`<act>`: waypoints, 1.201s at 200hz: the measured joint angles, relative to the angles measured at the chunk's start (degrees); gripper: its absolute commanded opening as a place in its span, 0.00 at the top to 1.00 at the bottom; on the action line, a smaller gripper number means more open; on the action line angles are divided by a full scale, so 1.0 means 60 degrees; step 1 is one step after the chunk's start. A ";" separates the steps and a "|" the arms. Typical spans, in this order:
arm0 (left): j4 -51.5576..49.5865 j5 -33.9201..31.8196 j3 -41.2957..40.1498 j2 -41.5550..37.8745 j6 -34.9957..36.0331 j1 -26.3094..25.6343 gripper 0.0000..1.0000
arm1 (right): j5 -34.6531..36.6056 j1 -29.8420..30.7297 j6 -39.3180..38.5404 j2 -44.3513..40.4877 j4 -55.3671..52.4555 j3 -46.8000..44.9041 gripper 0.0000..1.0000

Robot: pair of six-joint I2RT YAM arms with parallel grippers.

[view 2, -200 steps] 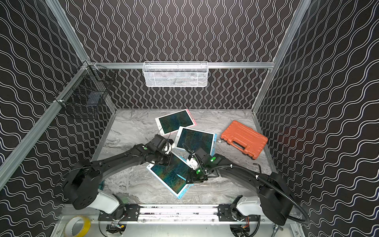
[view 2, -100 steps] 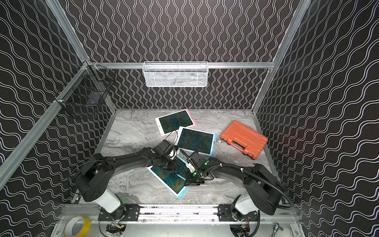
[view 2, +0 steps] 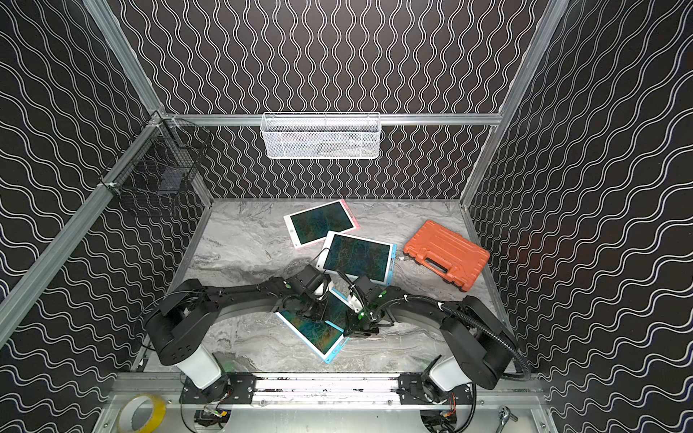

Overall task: Place the stylus back onto the writing tablet
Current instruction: Adjust the stylus on the writing tablet.

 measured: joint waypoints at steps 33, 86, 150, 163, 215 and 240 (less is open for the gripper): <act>-0.0069 -0.0109 -0.0226 -0.0288 -0.0055 -0.0211 0.96 | 0.0146 -0.0208 -0.0251 -0.0018 -0.0117 0.0073 0.77; -0.0222 -0.0189 -0.0503 -0.0590 -0.0299 -0.0430 0.96 | 0.0484 -0.0488 -0.0612 -0.0186 -0.0379 0.0295 0.76; -0.0189 -0.0197 -0.0805 -0.0714 -0.0554 -0.0659 0.96 | 0.0208 -0.0062 -0.0244 -0.1104 -0.0561 -0.0062 0.76; -0.0186 -0.0200 -0.0827 -0.0747 -0.0612 -0.0743 0.96 | 0.0106 0.0029 -0.0113 -0.1093 -0.0525 -0.0226 0.77; -0.0182 -0.0208 -0.0922 -0.0929 -0.1024 -0.1235 0.95 | 0.0004 0.0113 0.0138 -0.0940 -0.0229 -0.0448 0.77; -0.0160 -0.0222 -0.0951 -0.0991 -0.1257 -0.1523 0.96 | 0.0011 0.0113 0.0299 -0.0936 -0.0127 -0.0670 0.77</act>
